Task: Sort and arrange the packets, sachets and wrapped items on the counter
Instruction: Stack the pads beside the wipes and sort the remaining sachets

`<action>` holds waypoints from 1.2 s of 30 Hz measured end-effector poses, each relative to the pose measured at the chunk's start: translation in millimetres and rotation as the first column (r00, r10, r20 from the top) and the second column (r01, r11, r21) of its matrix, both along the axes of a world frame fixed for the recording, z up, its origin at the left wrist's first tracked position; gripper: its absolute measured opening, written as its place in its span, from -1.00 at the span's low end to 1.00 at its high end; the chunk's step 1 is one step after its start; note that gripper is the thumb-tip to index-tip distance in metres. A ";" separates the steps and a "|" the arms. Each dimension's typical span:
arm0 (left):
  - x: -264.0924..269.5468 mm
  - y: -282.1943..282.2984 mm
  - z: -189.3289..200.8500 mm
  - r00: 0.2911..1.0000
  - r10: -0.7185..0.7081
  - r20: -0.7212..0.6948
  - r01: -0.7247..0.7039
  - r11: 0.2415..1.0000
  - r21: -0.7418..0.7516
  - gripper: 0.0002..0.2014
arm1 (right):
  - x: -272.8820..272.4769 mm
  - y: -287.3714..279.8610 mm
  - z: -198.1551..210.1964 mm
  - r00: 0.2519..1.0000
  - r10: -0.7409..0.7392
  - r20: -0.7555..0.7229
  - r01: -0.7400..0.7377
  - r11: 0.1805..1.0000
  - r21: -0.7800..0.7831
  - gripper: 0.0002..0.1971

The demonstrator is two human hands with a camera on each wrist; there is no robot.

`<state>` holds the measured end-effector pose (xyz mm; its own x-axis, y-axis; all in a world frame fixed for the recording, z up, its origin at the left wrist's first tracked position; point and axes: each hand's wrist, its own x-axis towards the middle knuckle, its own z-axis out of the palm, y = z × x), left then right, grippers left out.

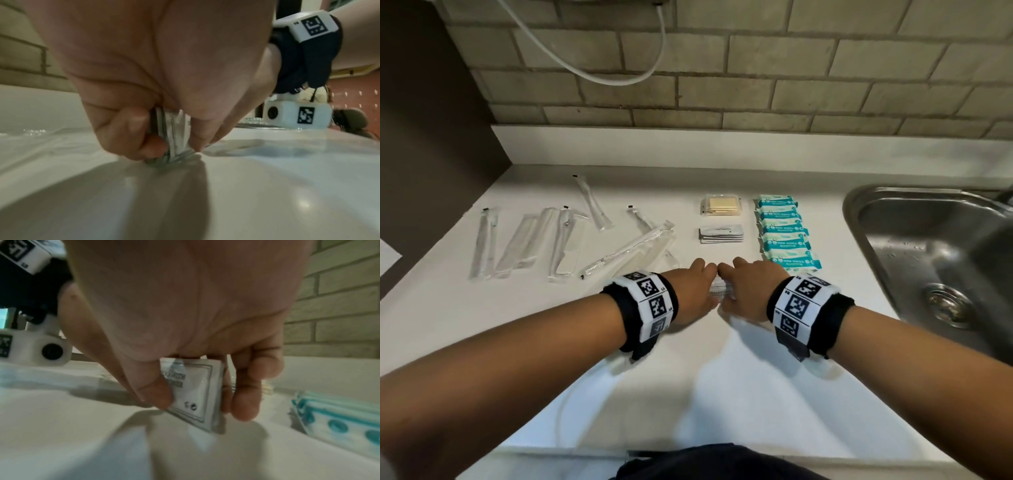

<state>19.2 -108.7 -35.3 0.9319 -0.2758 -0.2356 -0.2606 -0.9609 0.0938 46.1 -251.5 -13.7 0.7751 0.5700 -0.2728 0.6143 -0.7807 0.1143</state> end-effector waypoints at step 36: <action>73.8 17.0 20.4 0.959 0.257 -0.122 -0.283 0.910 -0.303 -0.64 | 87.9 -11.8 29.5 0.937 -0.166 -0.308 0.206 0.973 0.104 -0.53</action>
<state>93.0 -91.7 -14.9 0.9634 -0.0880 -0.2531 0.0251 -0.9108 0.4121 134.0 -263.4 15.8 0.7669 0.4700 -0.4370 0.4468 -0.8798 -0.1622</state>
